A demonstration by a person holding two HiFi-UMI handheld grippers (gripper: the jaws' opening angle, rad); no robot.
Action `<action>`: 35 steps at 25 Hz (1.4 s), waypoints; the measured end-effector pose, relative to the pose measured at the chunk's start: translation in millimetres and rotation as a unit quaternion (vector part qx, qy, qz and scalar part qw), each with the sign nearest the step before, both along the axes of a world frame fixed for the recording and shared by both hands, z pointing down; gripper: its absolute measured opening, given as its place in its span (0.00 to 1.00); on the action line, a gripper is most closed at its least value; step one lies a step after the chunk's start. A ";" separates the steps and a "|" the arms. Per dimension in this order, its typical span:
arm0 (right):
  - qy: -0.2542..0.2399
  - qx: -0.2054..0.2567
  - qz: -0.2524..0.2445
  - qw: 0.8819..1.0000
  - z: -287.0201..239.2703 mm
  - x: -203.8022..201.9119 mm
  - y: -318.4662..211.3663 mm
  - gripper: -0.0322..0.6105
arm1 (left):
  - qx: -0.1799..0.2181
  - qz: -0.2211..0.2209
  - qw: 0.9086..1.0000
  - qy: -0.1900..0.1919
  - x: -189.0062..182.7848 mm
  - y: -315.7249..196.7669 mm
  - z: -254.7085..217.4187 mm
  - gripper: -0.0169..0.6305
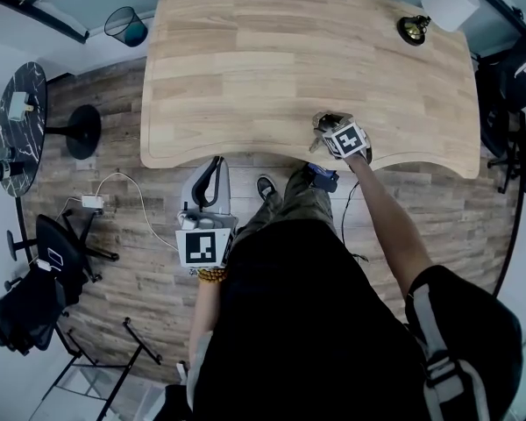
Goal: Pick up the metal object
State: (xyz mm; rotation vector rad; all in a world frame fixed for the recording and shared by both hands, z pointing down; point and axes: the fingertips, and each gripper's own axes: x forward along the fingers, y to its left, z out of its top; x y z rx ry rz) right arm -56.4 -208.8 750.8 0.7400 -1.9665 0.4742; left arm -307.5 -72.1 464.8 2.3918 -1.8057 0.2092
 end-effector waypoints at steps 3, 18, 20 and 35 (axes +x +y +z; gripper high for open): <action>-0.015 0.005 0.002 1.000 -8.3 -2.4 -2.4 0.49 | 0.012 0.008 1.000 -0.002 4.7 -4.9 -4.8 0.08; -0.090 0.074 0.018 0.993 -84.0 -13.6 -31.9 0.49 | 0.041 0.043 0.998 -0.010 27.1 -44.2 -22.7 0.08; -0.120 0.078 0.032 0.989 -98.1 -14.6 -35.0 0.49 | 0.045 0.050 0.998 -0.011 32.4 -51.7 -24.6 0.08; -0.222 0.218 0.099 0.945 -225.4 -5.4 -40.0 0.49 | 0.090 0.080 0.993 0.011 77.6 -98.0 -52.5 0.08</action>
